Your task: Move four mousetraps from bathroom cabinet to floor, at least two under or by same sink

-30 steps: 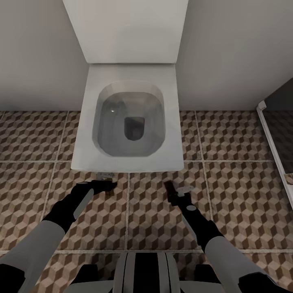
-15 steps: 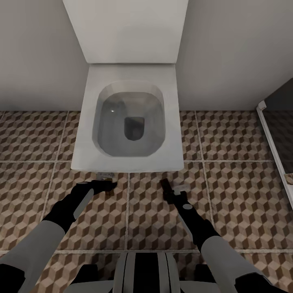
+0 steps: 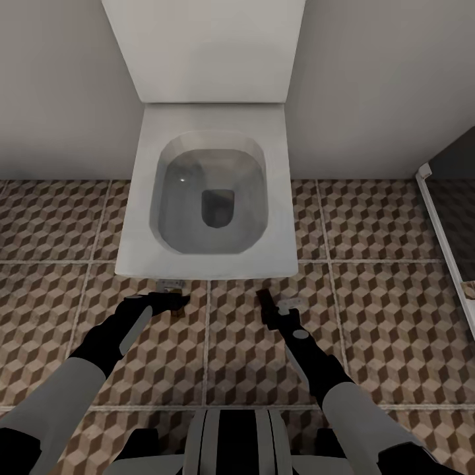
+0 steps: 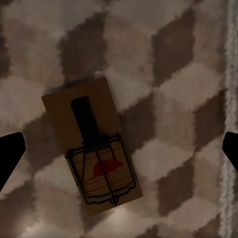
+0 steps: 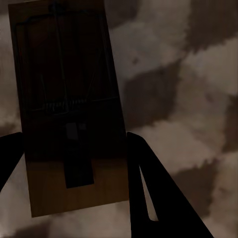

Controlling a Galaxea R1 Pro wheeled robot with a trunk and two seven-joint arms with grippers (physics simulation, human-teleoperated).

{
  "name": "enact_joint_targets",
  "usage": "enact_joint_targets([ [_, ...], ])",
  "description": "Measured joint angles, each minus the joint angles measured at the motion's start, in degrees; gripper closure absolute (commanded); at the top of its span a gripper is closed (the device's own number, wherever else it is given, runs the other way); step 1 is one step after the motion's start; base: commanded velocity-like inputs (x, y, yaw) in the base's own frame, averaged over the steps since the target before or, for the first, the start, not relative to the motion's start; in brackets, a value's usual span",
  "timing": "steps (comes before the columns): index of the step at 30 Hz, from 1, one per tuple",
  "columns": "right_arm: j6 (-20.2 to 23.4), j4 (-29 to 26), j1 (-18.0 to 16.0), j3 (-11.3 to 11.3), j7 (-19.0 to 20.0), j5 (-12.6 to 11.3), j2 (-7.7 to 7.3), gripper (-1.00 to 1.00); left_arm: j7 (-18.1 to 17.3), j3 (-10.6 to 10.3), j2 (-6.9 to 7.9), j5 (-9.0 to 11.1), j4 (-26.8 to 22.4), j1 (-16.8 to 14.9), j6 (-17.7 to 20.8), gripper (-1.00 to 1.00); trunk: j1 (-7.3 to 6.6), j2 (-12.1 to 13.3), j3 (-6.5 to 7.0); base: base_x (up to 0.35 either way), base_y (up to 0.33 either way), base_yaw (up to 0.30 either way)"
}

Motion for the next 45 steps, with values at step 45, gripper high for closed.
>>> enact_joint_targets([
  [45, 5.2, -0.2, 0.0, -0.2, 5.5, 0.2, -4.04, 1.00, 0.0, -0.1, -0.16, 0.1, -0.2, 0.0, 0.0, -1.00, 0.00, 0.0, 0.00, 0.000, 0.000, 0.000],
])
